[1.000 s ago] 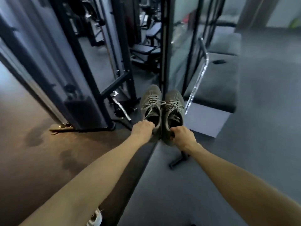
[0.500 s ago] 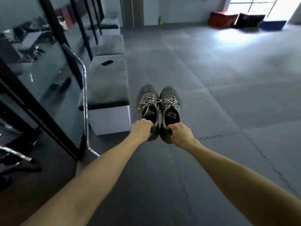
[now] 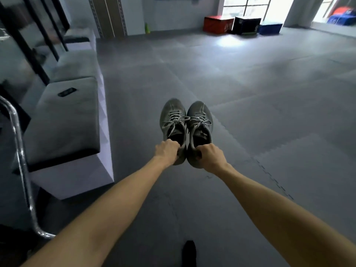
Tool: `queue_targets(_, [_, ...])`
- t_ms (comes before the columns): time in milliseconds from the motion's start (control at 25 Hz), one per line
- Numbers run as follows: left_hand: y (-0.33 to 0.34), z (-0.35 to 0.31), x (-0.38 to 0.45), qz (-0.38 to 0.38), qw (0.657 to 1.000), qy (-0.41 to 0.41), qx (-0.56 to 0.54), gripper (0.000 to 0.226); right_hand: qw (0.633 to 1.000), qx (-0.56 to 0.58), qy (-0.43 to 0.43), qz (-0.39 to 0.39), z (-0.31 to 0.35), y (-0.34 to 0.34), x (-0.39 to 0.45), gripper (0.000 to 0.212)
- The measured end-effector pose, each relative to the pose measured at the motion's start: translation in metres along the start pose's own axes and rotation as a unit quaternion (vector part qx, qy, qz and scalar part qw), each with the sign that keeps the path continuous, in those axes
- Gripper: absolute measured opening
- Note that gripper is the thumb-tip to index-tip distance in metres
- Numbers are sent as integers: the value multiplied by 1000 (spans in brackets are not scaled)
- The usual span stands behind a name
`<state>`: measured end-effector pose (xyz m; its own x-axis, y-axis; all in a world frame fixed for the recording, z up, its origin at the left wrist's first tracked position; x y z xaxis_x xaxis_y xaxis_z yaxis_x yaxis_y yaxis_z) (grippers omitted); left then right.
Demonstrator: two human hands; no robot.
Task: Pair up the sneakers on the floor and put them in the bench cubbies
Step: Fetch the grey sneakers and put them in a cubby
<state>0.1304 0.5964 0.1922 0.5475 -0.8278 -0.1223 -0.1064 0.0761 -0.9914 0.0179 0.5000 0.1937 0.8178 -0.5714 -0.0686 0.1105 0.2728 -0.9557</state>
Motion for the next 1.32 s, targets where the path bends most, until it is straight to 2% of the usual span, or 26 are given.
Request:
queue_targets(360, [-24,-8,238,18,1000,-15,6,19,1000,7,-6,17,-86,-41,219,19])
queue_targets(720, [-64,-5,469,6,996,-89,-2,16,996,-4,-87,34,-161,-87,465,28])
queue_targets(1000, [-87,36,609,-1,990,-138,-9,19,989,-7,-140,53,-169,-107,629,29])
queue_targets(1320, [-98,150,793,-10,985,-173,-11,18,984,-27,-163,71,-131,-95,852,22])
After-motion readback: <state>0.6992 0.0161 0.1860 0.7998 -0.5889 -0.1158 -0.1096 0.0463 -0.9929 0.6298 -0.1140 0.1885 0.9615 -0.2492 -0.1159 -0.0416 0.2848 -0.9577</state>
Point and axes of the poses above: each hand's wrist, its own x-axis towards the middle knuckle, its own y-axis out of the palm, z = x × y, the point moved 5 cm from there along x, towards the middle knuckle, and after that the axes turned 4 degrees about y, right-handed, at the moved point
